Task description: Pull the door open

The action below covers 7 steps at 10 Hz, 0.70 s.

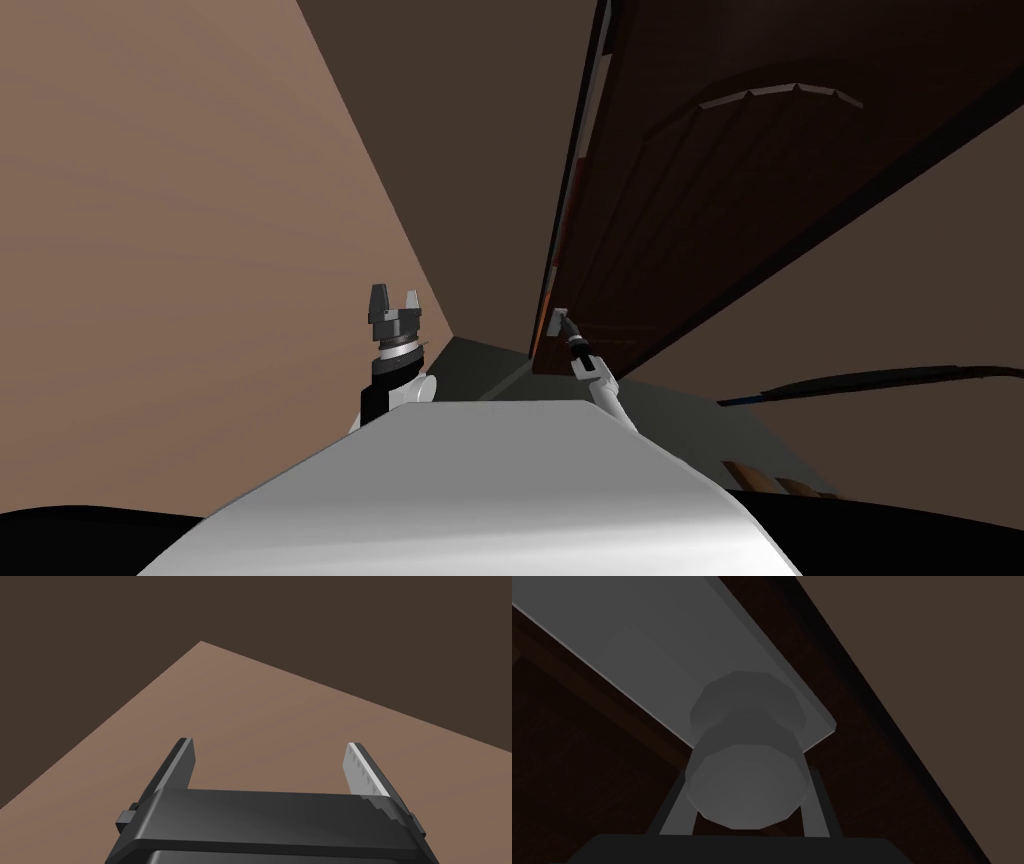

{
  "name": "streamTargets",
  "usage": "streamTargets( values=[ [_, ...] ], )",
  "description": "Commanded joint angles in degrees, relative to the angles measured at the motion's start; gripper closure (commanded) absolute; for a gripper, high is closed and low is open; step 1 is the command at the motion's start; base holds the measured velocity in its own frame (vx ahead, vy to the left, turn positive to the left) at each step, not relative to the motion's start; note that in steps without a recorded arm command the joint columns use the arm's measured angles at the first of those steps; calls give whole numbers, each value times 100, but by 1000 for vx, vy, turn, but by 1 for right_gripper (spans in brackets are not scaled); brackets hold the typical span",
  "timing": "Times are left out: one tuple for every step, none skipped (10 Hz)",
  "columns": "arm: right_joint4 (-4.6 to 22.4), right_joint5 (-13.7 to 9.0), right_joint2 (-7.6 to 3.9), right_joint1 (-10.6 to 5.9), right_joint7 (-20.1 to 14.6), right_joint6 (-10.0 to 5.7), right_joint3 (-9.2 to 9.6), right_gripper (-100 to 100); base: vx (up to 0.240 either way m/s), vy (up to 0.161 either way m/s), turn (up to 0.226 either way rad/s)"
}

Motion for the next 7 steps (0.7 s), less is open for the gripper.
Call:
streamTargets(
  values=[
    [9,-286,22,-27,-286,-17,58,100,-70,-54,140],
    [9,-335,22,-27,-384,-17,58,100,-65,-43,64],
    [25,-564,16,-38,-578,-8,73,100,-69,-41,107],
    [25,-564,16,-38,-611,-8,73,100,-43,-30,57],
    [41,-793,10,-49,-835,0,89,100,-48,-25,78],
    [58,-968,3,-61,-986,8,104,100,-82,-54,156],
    [58,-1033,3,-61,-1066,8,104,100,-69,-47,96]
  ],
)
